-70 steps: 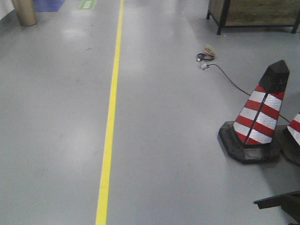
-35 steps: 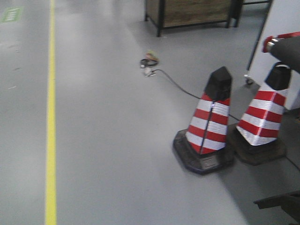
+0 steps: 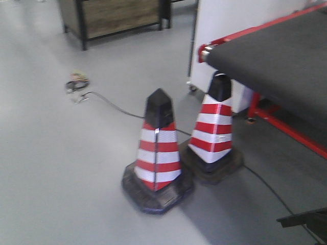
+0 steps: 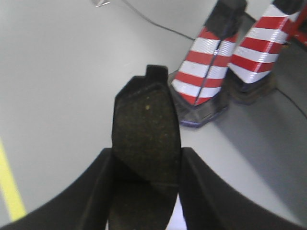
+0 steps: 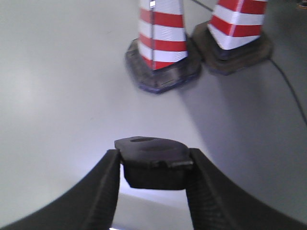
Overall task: Move and align brake pads A on conveyor
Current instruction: 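Drive up to the dark grey conveyor belt with both pads held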
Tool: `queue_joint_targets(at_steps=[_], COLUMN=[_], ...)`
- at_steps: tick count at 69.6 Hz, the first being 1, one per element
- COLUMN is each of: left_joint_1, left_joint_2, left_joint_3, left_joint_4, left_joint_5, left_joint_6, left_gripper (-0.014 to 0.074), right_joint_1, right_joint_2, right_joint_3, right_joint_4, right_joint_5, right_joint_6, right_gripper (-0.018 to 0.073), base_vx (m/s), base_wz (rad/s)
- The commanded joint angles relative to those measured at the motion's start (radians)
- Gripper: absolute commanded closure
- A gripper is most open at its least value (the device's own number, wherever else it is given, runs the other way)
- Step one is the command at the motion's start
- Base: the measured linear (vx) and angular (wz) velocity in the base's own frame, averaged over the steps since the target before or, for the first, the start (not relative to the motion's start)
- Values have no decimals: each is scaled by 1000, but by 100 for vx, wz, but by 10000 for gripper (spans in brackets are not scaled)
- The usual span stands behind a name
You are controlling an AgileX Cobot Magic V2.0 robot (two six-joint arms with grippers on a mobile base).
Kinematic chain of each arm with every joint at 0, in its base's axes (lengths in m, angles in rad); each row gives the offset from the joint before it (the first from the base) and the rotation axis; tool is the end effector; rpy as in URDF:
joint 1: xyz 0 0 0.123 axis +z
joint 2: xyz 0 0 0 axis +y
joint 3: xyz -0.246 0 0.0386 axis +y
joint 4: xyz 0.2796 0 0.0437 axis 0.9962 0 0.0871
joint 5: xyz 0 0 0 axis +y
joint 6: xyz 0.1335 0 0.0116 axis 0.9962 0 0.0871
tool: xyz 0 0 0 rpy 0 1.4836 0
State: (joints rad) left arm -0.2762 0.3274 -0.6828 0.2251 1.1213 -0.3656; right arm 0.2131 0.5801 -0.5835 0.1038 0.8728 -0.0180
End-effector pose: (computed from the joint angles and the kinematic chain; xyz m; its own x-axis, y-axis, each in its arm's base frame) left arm 0.1318 -0.0094 0.2955 -0.6057 -0.0964 -0.7898 -0.0457 0.9952 -0.0864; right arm 0.1833 0.0505 0.2408 -0.6992 -0.1015 -0.7077 -0.2321 0.9685 0.0905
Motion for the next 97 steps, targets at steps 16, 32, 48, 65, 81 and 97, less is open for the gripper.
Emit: queue_joint_targets(at_steps=[16, 32, 48, 65, 81, 97], left_joint_1=[1, 1, 1, 1, 1, 1], left_joint_2=[13, 13, 13, 13, 13, 14], left_joint_3=[-26, -26, -26, -26, -26, -26], left_joint_4=[16, 16, 16, 16, 16, 16], left_joint_5=[-77, -75, -71, -71, -71, -71], left_joint_6=[-8, -8, -8, -8, -8, -8], left_gripper=[602, 602, 602, 602, 602, 602], right_joint_1=[-2, -2, -2, -2, -2, -2], right_joint_2=[2, 2, 2, 2, 2, 2], right_joint_3=[-29, -29, -29, -29, -29, -29], right_joint_4=[-2, -2, -2, -2, -2, -2], right_joint_5=[-70, -70, -70, -70, -70, -70], right_joint_6=[-11, -11, -11, -11, -11, -11], right_gripper=[571, 571, 571, 571, 571, 571], base_vx=[40, 40, 41, 41, 37, 31], base_wz=[-73, -78, -75, -67, -57, -38])
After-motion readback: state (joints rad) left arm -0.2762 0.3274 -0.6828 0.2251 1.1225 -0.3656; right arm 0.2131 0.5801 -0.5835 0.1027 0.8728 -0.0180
